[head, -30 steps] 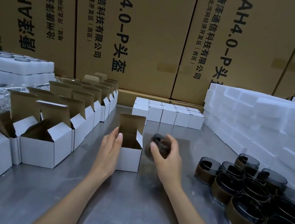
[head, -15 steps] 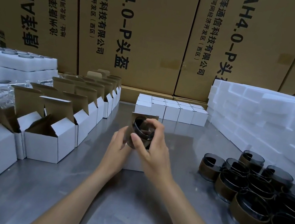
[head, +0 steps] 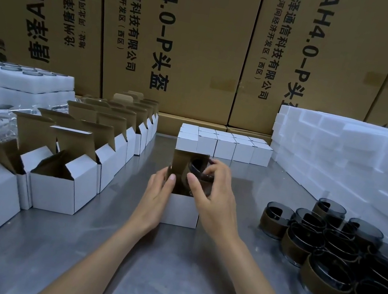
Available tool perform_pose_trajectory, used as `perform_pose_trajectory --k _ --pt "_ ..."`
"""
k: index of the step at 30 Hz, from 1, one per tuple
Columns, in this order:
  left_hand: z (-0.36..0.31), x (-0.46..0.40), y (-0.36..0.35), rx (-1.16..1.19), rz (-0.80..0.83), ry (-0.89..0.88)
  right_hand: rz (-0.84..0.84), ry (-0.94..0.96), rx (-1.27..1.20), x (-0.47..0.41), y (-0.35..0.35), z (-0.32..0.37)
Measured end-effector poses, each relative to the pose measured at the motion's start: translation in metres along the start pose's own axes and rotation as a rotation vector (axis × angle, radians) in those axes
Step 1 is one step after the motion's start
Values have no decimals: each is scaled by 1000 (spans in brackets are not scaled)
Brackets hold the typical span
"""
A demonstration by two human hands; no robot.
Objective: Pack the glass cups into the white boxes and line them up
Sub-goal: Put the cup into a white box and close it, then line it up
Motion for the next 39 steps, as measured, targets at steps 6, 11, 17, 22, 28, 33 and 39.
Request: perform_pose_trajectory --k 6,11,17,22,28,33,39 --pt "-1 0 -1 24 4 -2 94 73 -12 2 -11 3" --pt "0 2 -1 45 9 34 163 55 40 4 -14 -7" --pt "-7 4 -2 29 38 4 164 56 76 4 -12 -5" --pt "-8 4 -2 46 36 5 201 107 151 4 -13 -5" --pt "-6 3 -2 26 30 2 25 -6 6 0 -2 -8" --pt "-2 4 -2 209 50 167 -148 -394 -429 -4 8 -32" --pt "2 -1 4 250 38 259 165 -683 -496 15 -18 -52"
Point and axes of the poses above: each hand's wrist, its own x-axis away from the middle knuckle, its own y-axis out of the back of the hand, z = x × y, the point moved 7 cm from there along -x, towards the middle knuckle, and after that the axes turned 14 degrees about -z, right-handed, at the moved point
